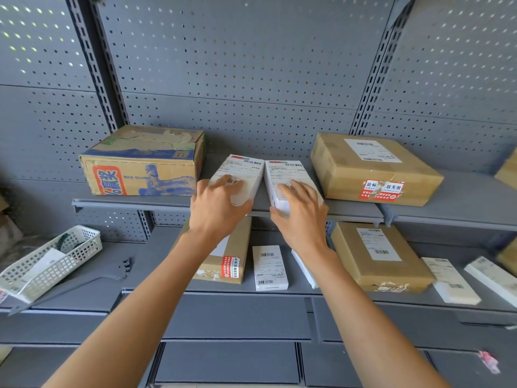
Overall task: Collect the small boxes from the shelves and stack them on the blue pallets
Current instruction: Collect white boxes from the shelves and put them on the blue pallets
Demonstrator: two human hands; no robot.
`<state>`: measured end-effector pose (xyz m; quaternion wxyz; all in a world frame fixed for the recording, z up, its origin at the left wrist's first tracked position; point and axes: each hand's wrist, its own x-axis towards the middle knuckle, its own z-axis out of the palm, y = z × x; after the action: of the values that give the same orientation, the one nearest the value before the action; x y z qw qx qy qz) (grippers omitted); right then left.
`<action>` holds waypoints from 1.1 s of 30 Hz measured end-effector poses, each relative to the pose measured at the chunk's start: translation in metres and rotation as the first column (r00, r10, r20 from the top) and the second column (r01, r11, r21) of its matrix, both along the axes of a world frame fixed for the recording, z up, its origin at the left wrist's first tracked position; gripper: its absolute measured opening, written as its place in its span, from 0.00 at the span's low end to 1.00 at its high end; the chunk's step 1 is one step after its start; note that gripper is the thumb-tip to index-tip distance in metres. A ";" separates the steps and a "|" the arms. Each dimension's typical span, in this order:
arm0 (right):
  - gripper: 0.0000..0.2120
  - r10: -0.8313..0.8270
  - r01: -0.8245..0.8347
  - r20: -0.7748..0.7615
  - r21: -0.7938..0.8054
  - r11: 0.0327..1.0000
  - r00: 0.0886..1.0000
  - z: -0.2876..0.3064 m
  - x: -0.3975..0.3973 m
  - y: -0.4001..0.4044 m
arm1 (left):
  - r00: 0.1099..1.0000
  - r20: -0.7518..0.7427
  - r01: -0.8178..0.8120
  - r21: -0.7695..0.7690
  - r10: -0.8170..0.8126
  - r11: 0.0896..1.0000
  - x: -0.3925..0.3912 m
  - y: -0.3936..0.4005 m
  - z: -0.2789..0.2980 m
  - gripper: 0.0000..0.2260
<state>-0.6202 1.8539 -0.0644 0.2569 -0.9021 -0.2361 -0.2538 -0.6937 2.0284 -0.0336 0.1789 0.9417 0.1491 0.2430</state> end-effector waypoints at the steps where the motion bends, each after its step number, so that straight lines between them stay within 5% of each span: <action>1: 0.22 -0.001 0.001 0.007 0.005 1.000 1.000 -0.001 0.000 -0.001 | 1.000 0.003 0.002 -0.008 -0.002 1.000 -0.001 0.001 -0.001 0.24; 21: 0.18 -0.039 -0.017 0.364 0.150 0.989 0.931 0.036 -0.049 -0.035 | 0.918 0.362 0.160 0.032 -0.161 0.987 -0.040 0.002 0.027 0.18; 33: 0.17 -0.255 0.188 0.429 0.192 0.963 0.867 0.048 -0.069 -0.167 | 0.817 0.428 0.389 0.085 -0.386 0.917 -0.010 -0.109 0.042 0.18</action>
<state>-0.6897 1.6872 -0.0163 0.2289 -0.8191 -0.1648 -0.4995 -0.7038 1.9193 0.0079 0.2562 0.8729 -0.0887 0.4057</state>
